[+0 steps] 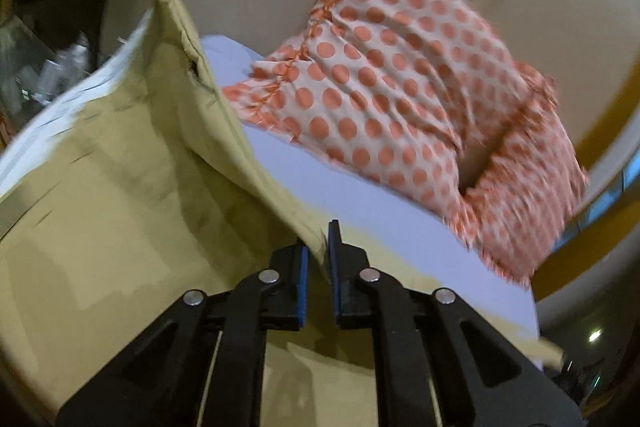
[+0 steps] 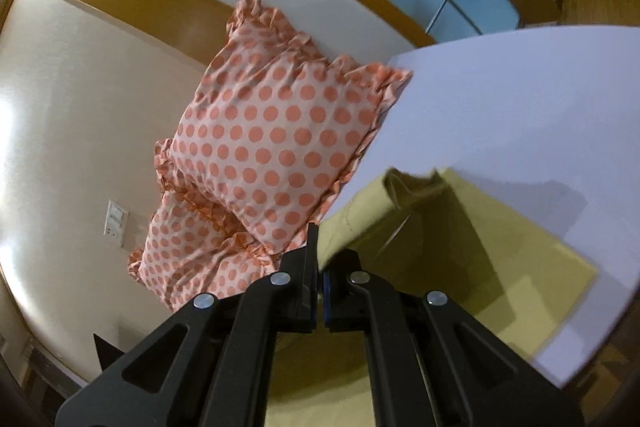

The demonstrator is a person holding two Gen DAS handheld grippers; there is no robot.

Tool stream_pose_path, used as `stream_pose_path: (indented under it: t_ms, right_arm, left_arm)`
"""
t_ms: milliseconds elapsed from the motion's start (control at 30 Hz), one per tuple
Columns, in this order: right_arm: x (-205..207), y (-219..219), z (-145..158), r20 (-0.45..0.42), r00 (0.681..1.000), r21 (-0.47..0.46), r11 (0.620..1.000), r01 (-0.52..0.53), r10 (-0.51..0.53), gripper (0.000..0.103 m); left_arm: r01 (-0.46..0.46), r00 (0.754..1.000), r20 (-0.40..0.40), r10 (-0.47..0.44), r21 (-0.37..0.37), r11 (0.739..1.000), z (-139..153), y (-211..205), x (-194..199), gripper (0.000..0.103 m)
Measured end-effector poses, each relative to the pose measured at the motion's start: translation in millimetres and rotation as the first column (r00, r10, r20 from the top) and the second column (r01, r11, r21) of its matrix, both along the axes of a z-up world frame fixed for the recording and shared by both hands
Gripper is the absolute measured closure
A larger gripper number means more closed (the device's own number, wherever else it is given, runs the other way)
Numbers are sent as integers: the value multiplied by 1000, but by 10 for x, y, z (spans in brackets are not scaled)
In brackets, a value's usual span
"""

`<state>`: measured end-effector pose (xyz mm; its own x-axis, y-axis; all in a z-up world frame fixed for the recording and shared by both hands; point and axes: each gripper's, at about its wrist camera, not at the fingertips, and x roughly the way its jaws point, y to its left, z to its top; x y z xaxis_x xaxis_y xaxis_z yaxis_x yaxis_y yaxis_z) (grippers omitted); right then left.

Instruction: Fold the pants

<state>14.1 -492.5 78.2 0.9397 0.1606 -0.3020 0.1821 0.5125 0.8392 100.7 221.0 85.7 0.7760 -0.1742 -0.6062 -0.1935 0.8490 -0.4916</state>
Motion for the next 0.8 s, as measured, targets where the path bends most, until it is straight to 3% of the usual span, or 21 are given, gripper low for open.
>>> stream_pose_path:
  t_ms: [133,233,667,767,800]
  right_arm:
    - [-149,-29,-290,-97,995,18,999,28,-26,101]
    - [-203,-46,-511,-155,988,46,998,34,-27,101]
    - [-423,-101,-716,-223,973,33,997,77,-68,101]
    - [-477,-94,-677,-242,966,-21,996,87,-90,101]
    - [-492,-90,-652,-250,964,-43,995,86,-94,96]
  left_arm:
    - [-9,999,-51,7,-32,999,-356,-26,-680,96]
    - [-10,997,-74,6,-46,999,-560,-84,-924,97]
    - [15,998,-57,-19,-79,997,-858,-152,-1294,98]
    - [38,998,-49,-41,-46,998,-865,-176,-1336,97]
    - [43,998,-46,-44,-39,998,-863,-182,-1345,96]
